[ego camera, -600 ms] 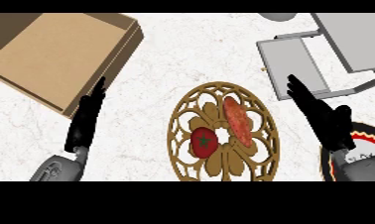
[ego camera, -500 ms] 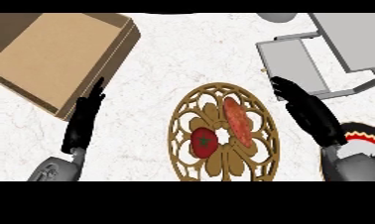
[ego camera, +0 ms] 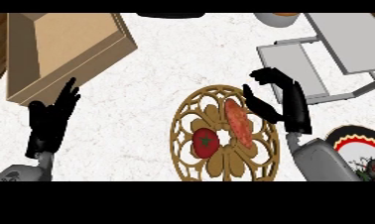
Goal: Pick the sweet potato from the placemat and place it in the tiered shelf
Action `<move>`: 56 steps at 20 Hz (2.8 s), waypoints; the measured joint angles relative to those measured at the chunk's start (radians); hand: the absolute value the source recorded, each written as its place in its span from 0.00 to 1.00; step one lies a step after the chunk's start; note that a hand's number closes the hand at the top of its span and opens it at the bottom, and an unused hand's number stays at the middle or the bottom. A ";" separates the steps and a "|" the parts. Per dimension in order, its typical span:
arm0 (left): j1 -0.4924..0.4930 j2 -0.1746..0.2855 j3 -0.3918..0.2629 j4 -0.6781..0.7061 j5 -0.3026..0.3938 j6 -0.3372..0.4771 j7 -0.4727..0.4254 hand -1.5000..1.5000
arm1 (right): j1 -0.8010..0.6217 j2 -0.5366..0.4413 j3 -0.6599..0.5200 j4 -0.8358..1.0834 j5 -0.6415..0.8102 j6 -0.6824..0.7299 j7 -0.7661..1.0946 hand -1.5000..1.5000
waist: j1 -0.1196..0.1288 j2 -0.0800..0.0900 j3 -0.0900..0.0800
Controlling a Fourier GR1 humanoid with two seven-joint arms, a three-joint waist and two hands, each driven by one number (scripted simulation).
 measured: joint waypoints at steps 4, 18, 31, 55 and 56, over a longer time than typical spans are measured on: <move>0.033 0.024 0.048 -0.006 0.043 -0.051 -0.030 0.50 | 0.000 0.132 0.151 -0.031 0.208 -0.148 0.146 0.00 | -0.009 0.002 0.004; 0.095 0.049 0.096 -0.025 0.075 -0.096 -0.051 0.50 | -0.145 0.113 0.303 -0.108 0.706 0.290 0.881 0.00 | -0.039 -0.007 0.003; 0.095 0.054 0.117 -0.008 0.084 -0.143 -0.073 0.50 | -0.248 0.111 0.327 -0.153 0.566 0.803 1.024 0.00 | -0.025 0.004 0.006; 0.088 -0.018 0.158 -0.006 0.006 -0.166 -0.069 0.50 | -0.186 0.142 0.161 0.011 0.713 0.962 0.875 0.00 | -0.019 0.010 0.010; 0.085 -0.019 0.164 -0.005 0.003 -0.171 -0.067 0.50 | -0.176 0.150 0.158 0.019 0.729 0.962 0.869 0.00 | -0.019 0.010 0.010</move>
